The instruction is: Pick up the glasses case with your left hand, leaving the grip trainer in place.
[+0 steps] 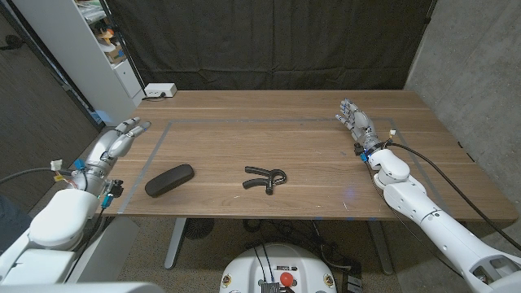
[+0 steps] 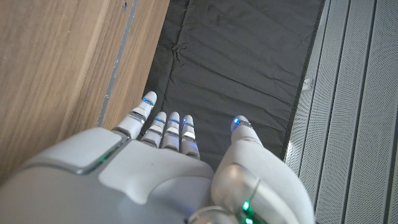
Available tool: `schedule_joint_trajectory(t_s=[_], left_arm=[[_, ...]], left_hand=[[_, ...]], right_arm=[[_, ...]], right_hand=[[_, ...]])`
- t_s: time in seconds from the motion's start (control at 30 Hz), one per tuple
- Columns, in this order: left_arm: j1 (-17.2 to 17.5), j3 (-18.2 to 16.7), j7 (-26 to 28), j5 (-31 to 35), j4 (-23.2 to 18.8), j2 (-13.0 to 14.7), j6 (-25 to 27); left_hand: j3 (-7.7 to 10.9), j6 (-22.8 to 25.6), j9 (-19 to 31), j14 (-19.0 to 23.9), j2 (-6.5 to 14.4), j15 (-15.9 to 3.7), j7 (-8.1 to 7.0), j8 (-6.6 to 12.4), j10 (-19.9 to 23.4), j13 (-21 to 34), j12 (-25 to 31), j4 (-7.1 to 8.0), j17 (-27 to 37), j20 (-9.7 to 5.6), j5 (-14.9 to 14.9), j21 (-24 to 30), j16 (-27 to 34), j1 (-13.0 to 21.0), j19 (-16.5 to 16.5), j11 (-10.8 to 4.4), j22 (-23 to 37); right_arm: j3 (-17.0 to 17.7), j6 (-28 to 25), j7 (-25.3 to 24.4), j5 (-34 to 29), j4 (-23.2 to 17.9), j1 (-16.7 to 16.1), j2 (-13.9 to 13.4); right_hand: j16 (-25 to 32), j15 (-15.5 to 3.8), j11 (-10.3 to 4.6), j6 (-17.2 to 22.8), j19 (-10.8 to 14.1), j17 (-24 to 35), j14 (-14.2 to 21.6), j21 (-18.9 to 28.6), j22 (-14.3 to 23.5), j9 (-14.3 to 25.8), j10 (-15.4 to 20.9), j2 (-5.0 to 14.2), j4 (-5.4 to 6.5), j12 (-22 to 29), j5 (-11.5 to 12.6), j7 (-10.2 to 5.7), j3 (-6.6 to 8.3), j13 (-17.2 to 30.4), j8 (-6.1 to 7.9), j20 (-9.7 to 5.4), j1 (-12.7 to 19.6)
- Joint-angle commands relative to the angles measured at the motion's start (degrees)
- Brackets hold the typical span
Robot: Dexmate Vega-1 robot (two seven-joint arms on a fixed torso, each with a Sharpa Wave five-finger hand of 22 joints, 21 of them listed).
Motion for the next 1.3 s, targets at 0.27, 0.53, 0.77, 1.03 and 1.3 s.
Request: schedule_joint_trajectory(t_s=[0.27,0.53,0.77,1.03,1.3], left_arm=[[-0.61,0.20,-0.55,7.60,-0.83,-0.81,0.98],[-0.30,0.46,-0.17,12.72,-2.30,-1.01,2.38],[-0.44,0.20,-1.01,15.44,-2.79,-1.24,2.87],[-0.40,0.00,-2.27,18.36,-3.42,-1.44,3.63],[0.04,-0.73,-2.98,20.46,-3.57,-2.13,3.09]], left_hand=[[0.38,0.47,0.28,0.49,-0.06,0.19,-0.43,0.38,0.61,0.35,0.55,-0.90,0.11,0.47,-0.20,-0.01,0.16,1.70,0.29,-0.04,0.15],[0.61,1.22,0.29,0.46,-0.06,-0.01,-0.64,0.55,0.77,0.35,0.56,-1.27,0.11,0.33,-0.20,-0.05,0.08,2.55,0.20,-0.30,0.15],[0.86,1.77,0.31,0.72,-0.10,-0.19,-0.97,0.64,1.10,0.35,0.62,-1.61,0.10,0.68,-0.18,-0.06,0.13,3.48,0.18,-0.69,0.16],[1.09,2.54,0.33,1.05,-0.21,-0.18,-1.20,0.83,1.21,0.36,0.60,-1.93,0.10,0.96,-0.11,-0.01,0.19,4.48,0.31,-0.75,0.17],[1.26,3.05,0.35,1.22,-0.30,-0.27,-1.24,0.94,1.39,0.37,0.63,-2.11,0.10,1.03,-0.06,0.03,0.21,5.21,0.44,-0.82,0.17]], right_arm=[[0.55,-0.19,-1.34,-0.38,-1.70,-0.90,-0.69],[0.38,-0.66,-1.71,-0.51,-1.55,-0.66,-0.59],[0.08,-0.78,-2.11,-1.00,-1.61,-0.38,-0.42],[-0.02,-0.78,-2.39,-1.14,-1.60,-0.20,-0.23],[-0.59,-0.87,-2.30,-1.41,-1.06,0.40,0.33]], right_hand=[[0.23,0.02,0.08,0.50,0.37,0.03,0.50,-0.27,0.25,0.19,0.02,0.79,-0.16,0.21,-0.04,-0.11,-0.04,0.13,0.35,0.03,0.07],[0.58,-0.08,0.03,0.62,0.66,0.11,1.29,-0.29,0.25,0.18,0.38,0.88,-0.05,0.35,-0.08,-0.09,-0.17,0.13,0.38,0.06,-0.12],[0.63,-0.10,0.22,0.85,0.71,0.15,1.38,-0.36,0.25,0.18,0.52,0.88,-0.04,0.40,-0.11,-0.05,-0.27,0.13,0.46,0.04,-0.18],[0.62,-0.11,0.13,0.94,0.72,0.18,1.35,-0.43,0.25,0.18,0.55,0.87,-0.04,0.41,-0.13,-0.05,-0.35,0.14,0.47,0.05,-0.21],[0.67,-0.12,0.17,0.95,0.76,0.20,1.48,-0.50,0.26,0.18,0.65,0.89,-0.06,0.44,-0.15,-0.06,-0.41,0.14,0.45,0.10,-0.21]])
